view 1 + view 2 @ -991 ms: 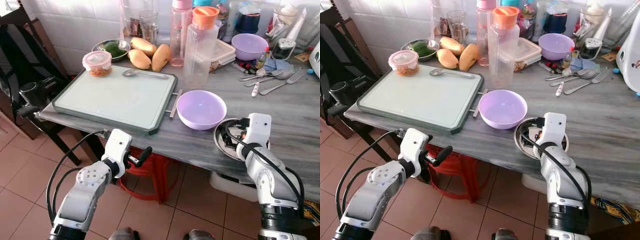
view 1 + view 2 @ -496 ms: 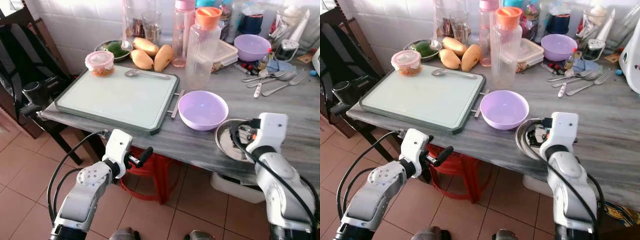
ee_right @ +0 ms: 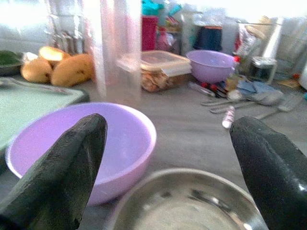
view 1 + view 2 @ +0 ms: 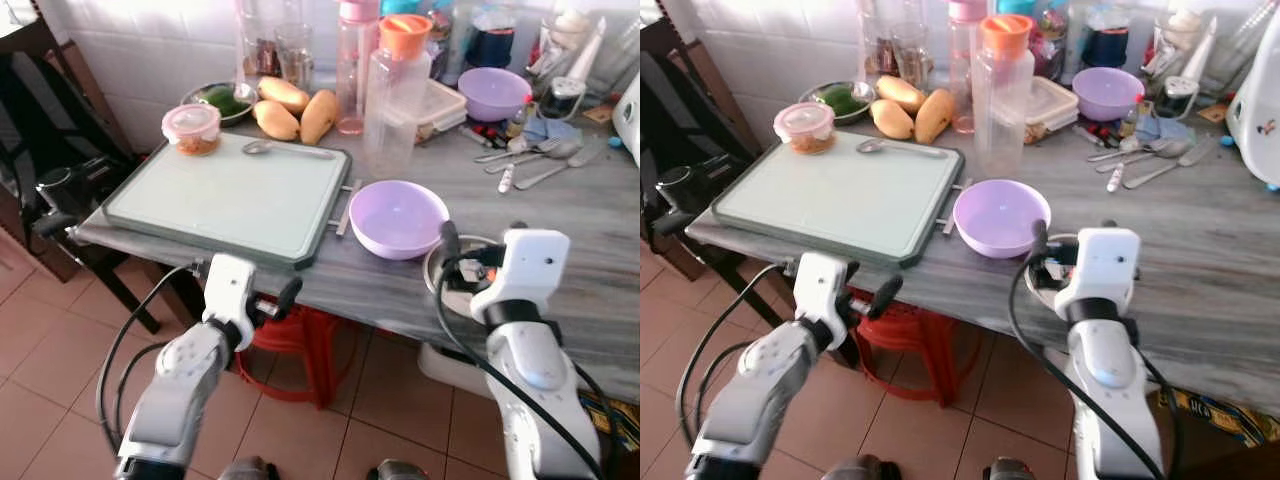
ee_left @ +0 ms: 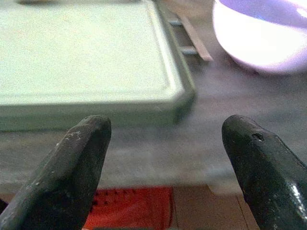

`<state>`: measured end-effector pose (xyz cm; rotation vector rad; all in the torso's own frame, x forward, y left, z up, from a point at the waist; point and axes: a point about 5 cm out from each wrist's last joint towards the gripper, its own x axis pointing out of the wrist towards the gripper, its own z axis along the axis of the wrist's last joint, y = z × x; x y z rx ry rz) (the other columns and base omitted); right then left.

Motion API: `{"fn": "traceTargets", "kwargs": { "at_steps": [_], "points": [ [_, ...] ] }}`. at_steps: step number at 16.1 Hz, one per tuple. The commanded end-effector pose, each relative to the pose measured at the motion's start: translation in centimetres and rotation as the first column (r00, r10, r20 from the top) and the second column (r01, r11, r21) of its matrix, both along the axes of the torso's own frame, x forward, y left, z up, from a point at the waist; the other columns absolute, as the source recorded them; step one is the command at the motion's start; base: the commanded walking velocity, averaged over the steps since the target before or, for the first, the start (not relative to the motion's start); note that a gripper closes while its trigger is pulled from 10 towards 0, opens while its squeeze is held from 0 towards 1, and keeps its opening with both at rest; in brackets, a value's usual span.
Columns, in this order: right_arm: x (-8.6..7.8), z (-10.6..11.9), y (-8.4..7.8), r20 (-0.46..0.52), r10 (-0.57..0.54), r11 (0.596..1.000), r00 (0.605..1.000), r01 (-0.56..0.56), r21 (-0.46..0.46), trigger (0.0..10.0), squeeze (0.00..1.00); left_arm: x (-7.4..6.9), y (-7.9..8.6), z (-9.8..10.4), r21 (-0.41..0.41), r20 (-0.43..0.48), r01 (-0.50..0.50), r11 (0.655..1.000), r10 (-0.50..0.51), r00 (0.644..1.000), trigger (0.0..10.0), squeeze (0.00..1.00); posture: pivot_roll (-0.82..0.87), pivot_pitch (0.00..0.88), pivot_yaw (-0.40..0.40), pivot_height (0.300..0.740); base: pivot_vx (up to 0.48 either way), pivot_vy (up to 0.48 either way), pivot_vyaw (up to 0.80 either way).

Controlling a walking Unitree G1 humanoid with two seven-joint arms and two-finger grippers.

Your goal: Setting the table

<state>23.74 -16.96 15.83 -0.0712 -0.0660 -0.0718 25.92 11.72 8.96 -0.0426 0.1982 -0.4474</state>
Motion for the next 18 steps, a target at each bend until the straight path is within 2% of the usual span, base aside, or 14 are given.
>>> {"fn": "traceTargets", "kwargs": {
  "at_steps": [1,3,5,7,9,10,12,15,18],
  "points": [
    [0.2,0.1,0.2,0.019,0.011,1.0,1.0,-0.011,-0.006,10.0,0.0,0.4,0.3,0.2,0.008,0.015,-0.041,0.999,0.041,0.999,10.0,0.0,-0.03,0.0,0.058,0.74,0.0,0.0,0.0],
    [0.3,-0.2,0.3,0.034,0.024,1.0,0.999,-0.024,-0.011,10.0,0.0,1.1,0.8,0.5,-0.016,0.043,-0.141,0.99,0.142,0.989,10.0,0.0,-0.03,0.0,0.046,0.727,-0.272,0.0,0.0],
    [0.6,-0.8,-0.1,0.039,0.022,0.999,0.999,-0.021,-0.025,10.0,0.0,2.0,2.3,1.0,-0.05,0.074,-0.301,0.952,0.305,0.95,10.0,0.0,-0.03,0.0,0.03,0.703,-0.319,0.0,0.0],
    [0.8,-1.0,0.0,0.037,0.034,0.999,0.999,-0.033,-0.027,10.0,0.0,2.3,2.8,1.3,-0.046,0.087,-0.336,0.941,0.339,0.937,10.0,0.0,-0.02,0.0,0.021,0.685,-0.053,0.0,0.0],
    [1.0,-1.2,0.3,0.037,0.051,0.999,0.998,-0.05,-0.021,10.0,0.0,2.3,3.0,1.4,-0.045,0.092,-0.342,0.939,0.345,0.934,10.0,0.0,-0.01,0.0,0.017,0.668,-0.368,0.0,0.0],
    [1.1,-1.3,0.3,0.038,0.059,0.998,0.998,-0.059,0.001,10.0,0.0,2.3,3.0,1.3,-0.042,0.092,-0.347,0.937,0.35,0.932,10.0,0.0,-0.01,0.0,0.013,0.668,-0.368,0.0,0.0],
    [1.2,-1.4,0.2,0.037,0.099,0.995,0.994,-0.099,-0.014,10.0,0.0,2.3,3.2,1.4,-0.04,0.103,-0.345,0.938,0.347,0.932,10.0,0.0,0.0,0.0,0.013,0.668,-0.309,0.0,0.0],
    [1.5,-2.2,-0.7,-0.012,0.098,0.994,0.995,-0.098,-0.052,10.0,0.0,2.4,3.4,1.8,-0.035,0.13,-0.32,0.947,0.322,0.938,10.0,0.0,0.0,0.0,0.014,0.668,0.0,0.0,0.0],
    [2.1,-1.7,-0.4,0.034,0.121,0.992,0.992,-0.119,-0.045,10.0,0.0,2.7,3.9,2.3,-0.036,0.181,-0.321,0.946,0.322,0.929,10.0,0.0,0.02,0.0,0.03,0.668,0.0,0.0,0.0]
  ]
}}
